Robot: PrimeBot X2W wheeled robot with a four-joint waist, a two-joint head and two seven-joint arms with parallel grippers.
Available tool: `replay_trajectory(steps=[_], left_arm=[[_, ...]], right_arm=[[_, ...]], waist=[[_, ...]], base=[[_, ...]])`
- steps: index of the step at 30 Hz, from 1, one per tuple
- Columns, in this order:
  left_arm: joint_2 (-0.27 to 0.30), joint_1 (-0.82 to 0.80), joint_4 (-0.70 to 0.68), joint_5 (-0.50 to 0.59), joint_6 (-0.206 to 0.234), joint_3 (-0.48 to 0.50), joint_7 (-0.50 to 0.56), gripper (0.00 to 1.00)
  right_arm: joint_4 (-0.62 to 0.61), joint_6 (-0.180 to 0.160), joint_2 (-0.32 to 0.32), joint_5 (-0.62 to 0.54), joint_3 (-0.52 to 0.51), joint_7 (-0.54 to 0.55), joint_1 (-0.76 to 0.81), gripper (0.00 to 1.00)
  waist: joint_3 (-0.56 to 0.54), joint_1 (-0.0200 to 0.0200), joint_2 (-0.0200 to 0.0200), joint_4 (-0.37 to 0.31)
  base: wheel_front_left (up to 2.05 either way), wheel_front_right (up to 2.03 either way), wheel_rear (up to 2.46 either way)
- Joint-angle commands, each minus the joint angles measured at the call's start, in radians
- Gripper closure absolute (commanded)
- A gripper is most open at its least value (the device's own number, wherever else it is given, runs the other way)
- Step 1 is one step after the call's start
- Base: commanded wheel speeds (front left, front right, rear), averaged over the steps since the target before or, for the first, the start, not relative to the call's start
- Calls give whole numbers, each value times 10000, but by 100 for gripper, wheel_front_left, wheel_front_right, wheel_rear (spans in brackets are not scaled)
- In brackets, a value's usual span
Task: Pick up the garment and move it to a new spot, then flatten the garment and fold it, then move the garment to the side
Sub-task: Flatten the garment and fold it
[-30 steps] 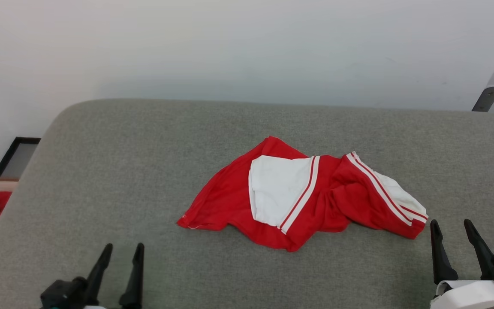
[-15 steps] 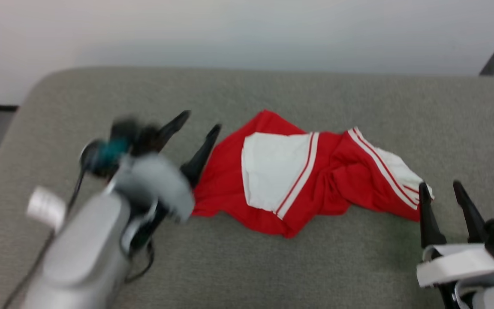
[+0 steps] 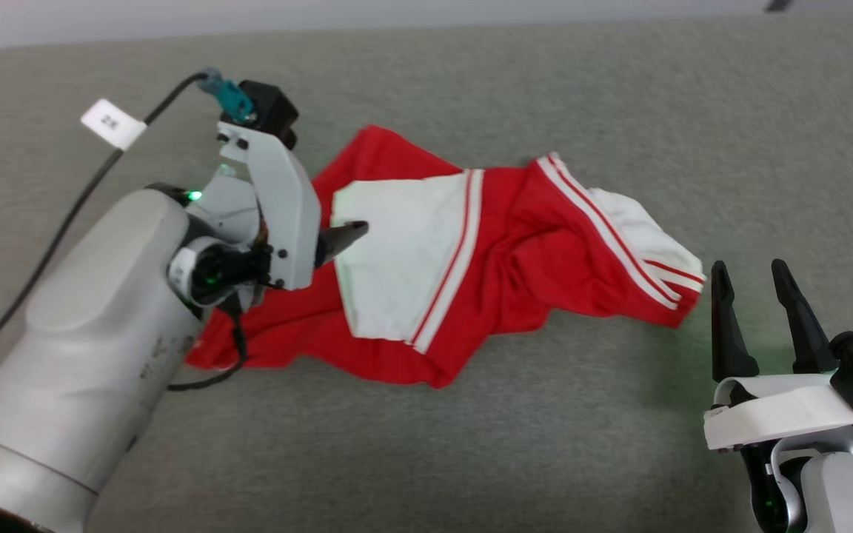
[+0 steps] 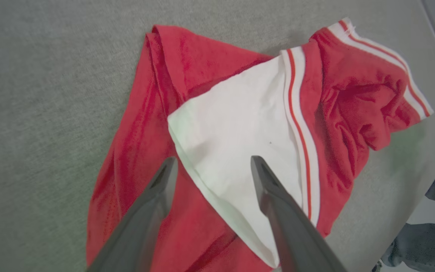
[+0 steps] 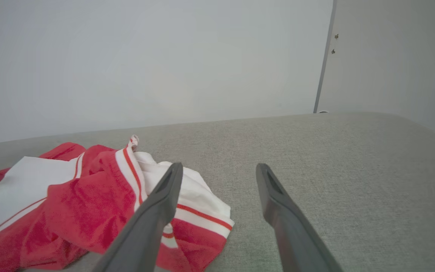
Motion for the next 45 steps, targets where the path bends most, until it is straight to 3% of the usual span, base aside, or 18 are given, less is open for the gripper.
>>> replay_trajectory(steps=[1,10,11,13,14,17,18,33,40,45], left_arm=[[8,-128,193,-205,8,-90,131,0],[107,-298,585,-1077,8,-447,142,0],[127,-321,593,-1080,8,-540,91,4],[171,-355,612,-1074,8,-709,-40,30],[181,-357,637,-1092,8,-789,-111,52],[151,-351,735,-1183,8,-1001,-364,77],[123,-346,772,-1201,8,-1072,-434,100],[483,-786,59,-1977,8,-1726,-1965,100],[1748,-848,-626,-2305,8,-1473,-2435,100],[2633,-785,-476,-1811,107,-1458,-2744,100]], right_arm=[[-7,-3,43,99,13,-7,-113,0],[-7,-3,76,106,-31,-7,-163,0],[-3,-3,78,130,-14,-7,-165,0],[12,-3,78,174,66,-7,-173,0],[21,-3,79,176,100,-7,-186,0],[35,-3,75,181,171,-7,-147,0],[31,-3,76,177,178,-7,-151,0],[136,-3,75,-6,41,-7,127,0],[191,-3,72,-31,-34,-9,405,0],[216,-1,74,-21,-45,-9,471,0]], waist=[[524,0,0,-597],[584,0,0,-762],[574,0,0,-755],[564,0,0,-738],[557,0,0,-727],[539,0,0,-689],[535,0,0,-672],[-33,0,0,-2],[-452,0,0,417],[-549,0,0,499]], base=[[0,0,0],[0,0,0],[0,0,0],[0,0,0],[0,0,0],[0,0,0],[0,0,0],[0,0,0],[0,0,0],[0,0,0]])
